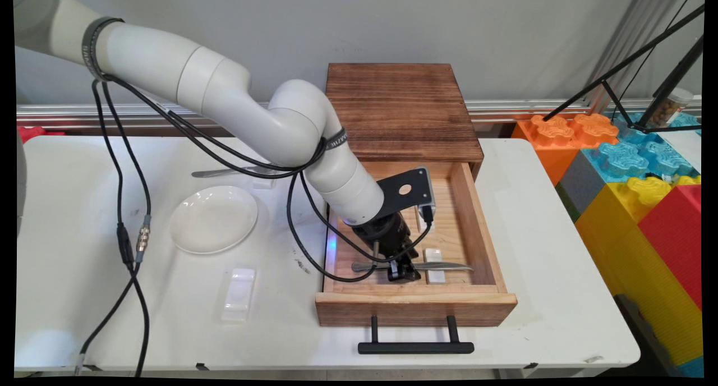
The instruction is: Place the picked object into the drawer
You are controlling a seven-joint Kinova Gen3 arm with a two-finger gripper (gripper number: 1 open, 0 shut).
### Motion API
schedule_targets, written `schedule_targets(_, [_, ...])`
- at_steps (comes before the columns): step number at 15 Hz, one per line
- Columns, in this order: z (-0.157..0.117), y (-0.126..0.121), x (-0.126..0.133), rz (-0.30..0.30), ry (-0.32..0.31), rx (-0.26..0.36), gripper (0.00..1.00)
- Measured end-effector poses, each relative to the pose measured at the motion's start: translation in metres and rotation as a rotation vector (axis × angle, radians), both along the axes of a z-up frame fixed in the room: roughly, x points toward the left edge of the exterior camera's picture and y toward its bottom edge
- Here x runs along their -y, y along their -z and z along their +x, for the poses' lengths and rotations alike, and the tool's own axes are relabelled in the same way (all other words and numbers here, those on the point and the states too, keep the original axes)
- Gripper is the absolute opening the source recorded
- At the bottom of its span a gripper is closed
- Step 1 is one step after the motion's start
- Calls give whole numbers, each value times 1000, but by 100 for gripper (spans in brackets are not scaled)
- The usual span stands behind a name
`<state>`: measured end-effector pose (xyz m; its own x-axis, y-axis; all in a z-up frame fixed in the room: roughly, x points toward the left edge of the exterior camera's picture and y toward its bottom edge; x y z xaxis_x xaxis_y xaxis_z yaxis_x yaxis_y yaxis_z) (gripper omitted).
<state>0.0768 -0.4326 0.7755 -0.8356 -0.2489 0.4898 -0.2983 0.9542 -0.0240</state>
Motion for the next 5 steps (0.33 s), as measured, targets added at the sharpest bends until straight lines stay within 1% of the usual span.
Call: schedule_targets(5, [-1, -2, 4, 3, -7, -10, 100])
